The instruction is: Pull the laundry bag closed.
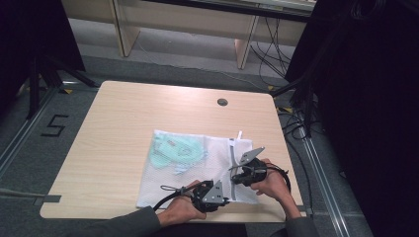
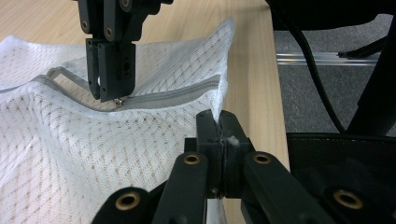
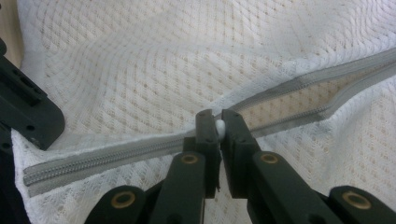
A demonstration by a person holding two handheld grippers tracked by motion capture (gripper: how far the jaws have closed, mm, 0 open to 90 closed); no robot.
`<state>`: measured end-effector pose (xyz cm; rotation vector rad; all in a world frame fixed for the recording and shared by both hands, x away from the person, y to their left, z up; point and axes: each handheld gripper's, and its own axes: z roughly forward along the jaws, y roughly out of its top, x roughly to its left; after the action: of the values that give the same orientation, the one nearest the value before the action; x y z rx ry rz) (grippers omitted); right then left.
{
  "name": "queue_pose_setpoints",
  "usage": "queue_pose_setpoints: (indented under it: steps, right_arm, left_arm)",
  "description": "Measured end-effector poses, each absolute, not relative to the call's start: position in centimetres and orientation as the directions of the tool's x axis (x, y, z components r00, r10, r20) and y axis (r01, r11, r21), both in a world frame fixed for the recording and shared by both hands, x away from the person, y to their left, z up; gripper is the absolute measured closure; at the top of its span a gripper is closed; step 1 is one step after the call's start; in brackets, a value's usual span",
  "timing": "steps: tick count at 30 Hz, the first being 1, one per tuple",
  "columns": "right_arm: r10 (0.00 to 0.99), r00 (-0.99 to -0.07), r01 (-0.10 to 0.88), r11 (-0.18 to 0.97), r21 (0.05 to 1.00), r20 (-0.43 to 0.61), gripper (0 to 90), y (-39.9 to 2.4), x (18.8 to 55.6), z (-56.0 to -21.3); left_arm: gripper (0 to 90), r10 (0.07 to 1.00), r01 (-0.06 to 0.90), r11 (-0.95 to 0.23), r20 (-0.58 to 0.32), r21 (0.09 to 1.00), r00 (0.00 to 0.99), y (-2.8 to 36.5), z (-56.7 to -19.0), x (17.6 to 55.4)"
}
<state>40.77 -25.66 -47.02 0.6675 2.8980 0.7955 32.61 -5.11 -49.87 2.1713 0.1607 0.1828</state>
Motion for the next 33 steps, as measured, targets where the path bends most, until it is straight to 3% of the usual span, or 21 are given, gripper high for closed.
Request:
queue_pose_setpoints:
  steps: [33]
  right_arm:
    - [0.418,-0.908,0.368,0.783,0.502,0.015,86.6,-25.3,42.8,-46.7]
  left_arm:
    - [88.9,0.188,0.035,-0.567,0.087,0.823,0.978,-4.8,-49.5,32.7]
